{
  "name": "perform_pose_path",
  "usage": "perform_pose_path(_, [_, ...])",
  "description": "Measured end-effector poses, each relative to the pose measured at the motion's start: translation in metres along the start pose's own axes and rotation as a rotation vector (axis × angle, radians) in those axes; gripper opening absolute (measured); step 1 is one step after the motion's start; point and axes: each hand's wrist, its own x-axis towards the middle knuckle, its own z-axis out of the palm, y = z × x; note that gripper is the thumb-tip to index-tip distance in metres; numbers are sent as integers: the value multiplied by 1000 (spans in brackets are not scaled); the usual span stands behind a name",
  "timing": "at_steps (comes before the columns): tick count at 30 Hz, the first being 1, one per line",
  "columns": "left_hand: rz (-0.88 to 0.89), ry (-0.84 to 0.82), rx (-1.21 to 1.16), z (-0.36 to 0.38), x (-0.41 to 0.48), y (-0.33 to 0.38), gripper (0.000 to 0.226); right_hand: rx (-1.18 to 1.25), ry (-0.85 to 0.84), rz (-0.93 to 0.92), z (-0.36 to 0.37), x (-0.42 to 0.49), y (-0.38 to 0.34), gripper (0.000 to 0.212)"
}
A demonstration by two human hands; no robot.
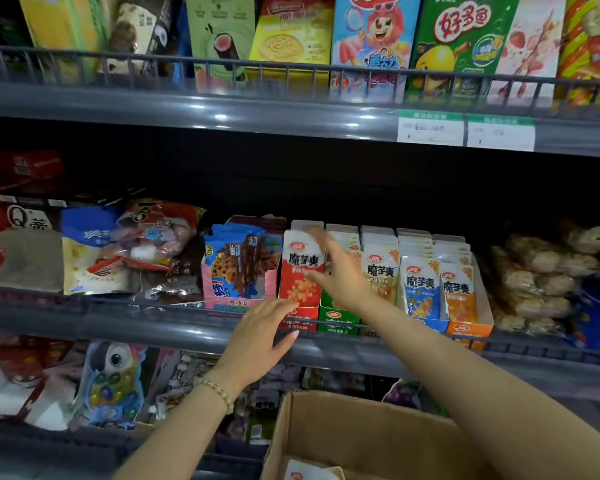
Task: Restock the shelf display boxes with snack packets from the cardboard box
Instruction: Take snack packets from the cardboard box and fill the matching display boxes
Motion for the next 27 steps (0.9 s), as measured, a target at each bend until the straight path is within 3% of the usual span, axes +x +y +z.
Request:
perform_pose_path(3, [-3, -14, 16, 1, 1, 0, 56, -63, -93, -12, 11, -5, 5, 77])
perform_pose_path(12, [-6, -21, 65, 3, 2, 7, 56, -268, -151, 128, 14, 0, 6, 82])
perform_pose_path(16, [44, -27, 130, 1, -10, 15, 51, -582, -138, 43, -1, -7, 1, 83])
perform_pose_path(23, [77, -64, 47, 17, -47, 37, 45, -585, -179, -111, -40, -75, 19, 68])
perform_pose_path(27, [65, -151, 28, 45, -64, 54, 44, -450, -271, -33, -53, -137, 40, 61])
